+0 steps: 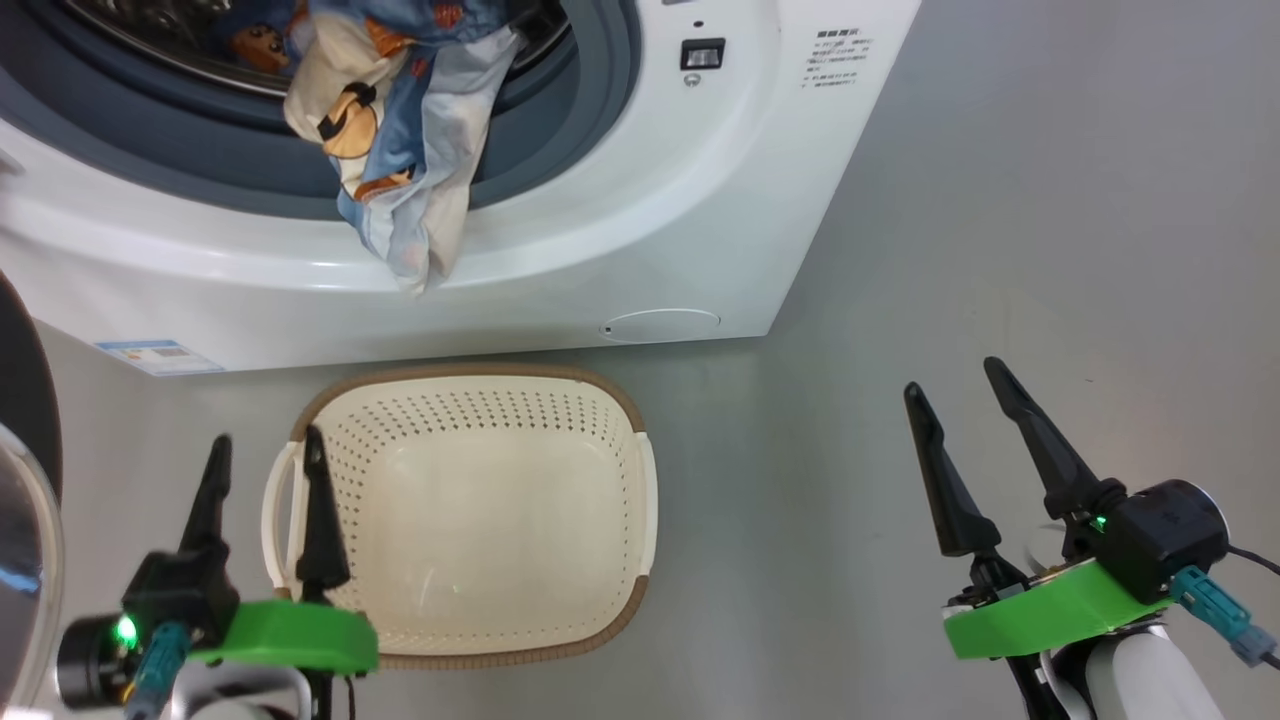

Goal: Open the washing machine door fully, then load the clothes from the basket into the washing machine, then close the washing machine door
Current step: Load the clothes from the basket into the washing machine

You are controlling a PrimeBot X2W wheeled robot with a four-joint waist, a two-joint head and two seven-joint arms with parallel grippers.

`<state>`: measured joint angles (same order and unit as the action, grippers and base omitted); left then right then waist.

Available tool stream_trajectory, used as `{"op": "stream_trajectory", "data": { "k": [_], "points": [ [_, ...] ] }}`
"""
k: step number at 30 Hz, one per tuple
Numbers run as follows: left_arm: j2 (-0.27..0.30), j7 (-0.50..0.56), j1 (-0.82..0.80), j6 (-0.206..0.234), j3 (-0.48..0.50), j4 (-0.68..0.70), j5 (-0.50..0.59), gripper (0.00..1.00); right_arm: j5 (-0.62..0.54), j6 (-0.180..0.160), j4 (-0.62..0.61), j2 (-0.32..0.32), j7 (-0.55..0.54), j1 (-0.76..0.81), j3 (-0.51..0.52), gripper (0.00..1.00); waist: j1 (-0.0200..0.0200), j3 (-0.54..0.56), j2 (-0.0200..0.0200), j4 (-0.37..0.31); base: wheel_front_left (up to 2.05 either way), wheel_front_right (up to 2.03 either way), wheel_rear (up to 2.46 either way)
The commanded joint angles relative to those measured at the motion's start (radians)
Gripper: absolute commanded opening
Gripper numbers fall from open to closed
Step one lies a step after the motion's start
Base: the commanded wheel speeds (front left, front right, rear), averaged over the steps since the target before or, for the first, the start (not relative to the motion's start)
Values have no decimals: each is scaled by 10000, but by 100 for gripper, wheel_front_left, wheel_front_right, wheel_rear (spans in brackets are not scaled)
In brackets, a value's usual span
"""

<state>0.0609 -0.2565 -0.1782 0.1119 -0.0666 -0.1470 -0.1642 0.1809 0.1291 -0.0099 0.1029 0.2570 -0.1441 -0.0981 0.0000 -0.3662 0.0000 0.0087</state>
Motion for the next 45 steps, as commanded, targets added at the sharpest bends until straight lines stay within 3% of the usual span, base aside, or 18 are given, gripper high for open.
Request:
{"op": "stream_trajectory", "data": {
  "k": [1,13,45],
  "points": [
    [105,-53,314,141,477,374,-14,100,84,16,-279,-1,48,170,-122,100,0,55,0,-49,0,0,0],
    [-24,-53,1635,202,671,879,51,100,84,16,-334,18,48,615,130,100,0,390,0,119,0,0,0],
    [-82,-53,2612,238,805,1448,159,100,203,16,-143,-97,48,1370,298,100,0,1013,0,-232,0,0,0]
  ]
}}
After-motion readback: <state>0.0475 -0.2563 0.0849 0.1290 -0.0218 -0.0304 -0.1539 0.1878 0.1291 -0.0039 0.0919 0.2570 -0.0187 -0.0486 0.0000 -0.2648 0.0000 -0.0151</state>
